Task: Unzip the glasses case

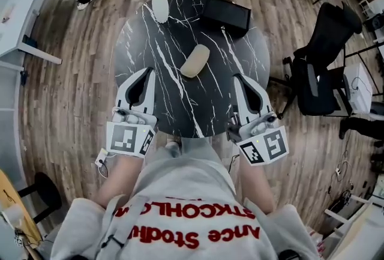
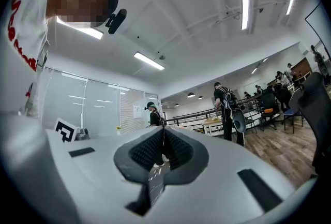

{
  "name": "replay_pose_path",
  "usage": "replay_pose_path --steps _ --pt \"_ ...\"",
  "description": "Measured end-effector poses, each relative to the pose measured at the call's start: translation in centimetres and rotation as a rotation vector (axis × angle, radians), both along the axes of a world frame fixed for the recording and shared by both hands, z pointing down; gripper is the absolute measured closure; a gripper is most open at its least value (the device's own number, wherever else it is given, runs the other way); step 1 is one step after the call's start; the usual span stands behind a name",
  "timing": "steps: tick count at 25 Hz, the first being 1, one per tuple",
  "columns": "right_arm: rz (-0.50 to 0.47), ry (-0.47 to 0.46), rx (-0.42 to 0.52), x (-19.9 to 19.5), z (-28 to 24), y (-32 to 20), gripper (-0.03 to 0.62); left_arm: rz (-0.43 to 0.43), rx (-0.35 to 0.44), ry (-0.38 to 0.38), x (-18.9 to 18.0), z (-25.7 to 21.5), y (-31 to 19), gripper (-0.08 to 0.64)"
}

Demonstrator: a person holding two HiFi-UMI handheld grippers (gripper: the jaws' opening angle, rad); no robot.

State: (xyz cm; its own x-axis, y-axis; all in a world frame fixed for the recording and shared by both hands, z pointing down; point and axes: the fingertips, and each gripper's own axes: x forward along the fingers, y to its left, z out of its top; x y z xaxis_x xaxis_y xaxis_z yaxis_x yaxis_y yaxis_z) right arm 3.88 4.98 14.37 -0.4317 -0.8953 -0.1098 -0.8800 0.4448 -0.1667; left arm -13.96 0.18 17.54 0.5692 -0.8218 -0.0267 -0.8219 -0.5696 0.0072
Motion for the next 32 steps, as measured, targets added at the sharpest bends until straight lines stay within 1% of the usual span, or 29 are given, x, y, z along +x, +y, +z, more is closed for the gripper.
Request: replay_pose_path --steps 4,7,10,14,20,23,28,32 --pt "-0.056 0.004 -0.008 2.9 0.4 -4.6 0.575 -0.03 -0.025 -0.015 2.8 0.9 -3.9 0.552" --pt "-0.138 0.002 -0.058 4.3 2.2 -7.5 0.575 -0.029 -0.031 -0.038 4.8 1.8 -5.9 0.552" --pt "-0.18 0.011 -0.098 5.5 4.3 -9.6 0.575 -0.037 -0.053 -0.057 6.3 3.4 -7.4 0.552" --pt "-0.183 -0.007 -0.148 6.9 6.5 -11.6 0.575 -0.034 -0.11 -0.069 7.6 6.2 -9.2 0.552" --pt "-0.157 0.008 -0.219 7.9 9.4 -14.2 0.574 0.06 -0.168 -0.097 10.5 10.4 -12.5 0.551" --pt "-0.143 -0.006 -0.268 8.2 11.3 -14.7 0.574 0.096 -0.221 -0.116 11.9 13.4 -13.6 0.551" --pt "-0.158 -0.01 -0.346 8.0 15.4 -15.8 0.574 0.132 -0.309 -0.161 14.1 18.7 -15.1 0.551" --pt "-0.163 -0.01 -0.386 7.7 18.2 -16.5 0.574 0.17 -0.383 -0.179 15.6 22.4 -16.1 0.549"
